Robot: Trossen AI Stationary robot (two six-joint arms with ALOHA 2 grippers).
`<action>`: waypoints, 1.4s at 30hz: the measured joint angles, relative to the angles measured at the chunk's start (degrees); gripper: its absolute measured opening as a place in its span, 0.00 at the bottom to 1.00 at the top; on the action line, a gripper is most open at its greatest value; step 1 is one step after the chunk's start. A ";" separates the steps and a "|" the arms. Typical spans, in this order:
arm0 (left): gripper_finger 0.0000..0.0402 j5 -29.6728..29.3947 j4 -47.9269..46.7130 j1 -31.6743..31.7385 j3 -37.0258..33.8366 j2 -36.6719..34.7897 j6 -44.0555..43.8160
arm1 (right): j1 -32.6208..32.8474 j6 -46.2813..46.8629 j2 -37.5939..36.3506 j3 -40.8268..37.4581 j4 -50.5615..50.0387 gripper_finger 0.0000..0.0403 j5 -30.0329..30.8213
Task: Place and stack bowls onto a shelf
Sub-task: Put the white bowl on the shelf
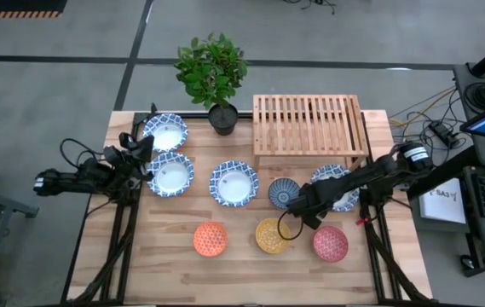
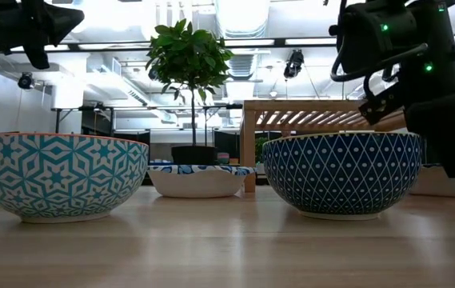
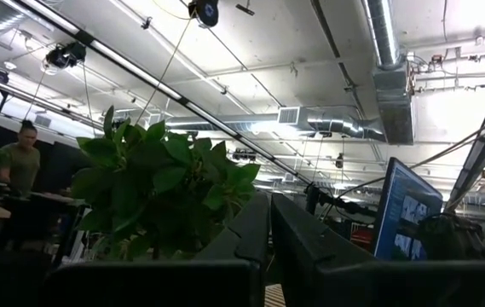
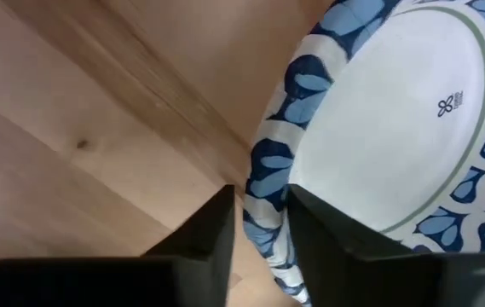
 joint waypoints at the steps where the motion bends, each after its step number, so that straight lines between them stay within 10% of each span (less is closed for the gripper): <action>1: 0.00 0.00 0.03 0.02 0.00 0.00 0.00 | 0.00 -0.02 -0.19 0.00 -0.04 0.16 0.02; 13: 0.00 0.00 0.00 0.01 0.00 0.02 -0.17 | -0.02 -3.45 -3.84 7.51 -9.99 0.03 -0.44; 29: 0.00 0.00 -0.17 0.02 0.00 0.02 -0.22 | 0.00 -14.16 -10.78 40.70 -16.62 0.03 -1.74; 42: 0.00 0.02 -0.34 0.01 0.00 0.02 -0.24 | -4.49 -50.10 -8.94 48.69 -9.56 0.03 40.80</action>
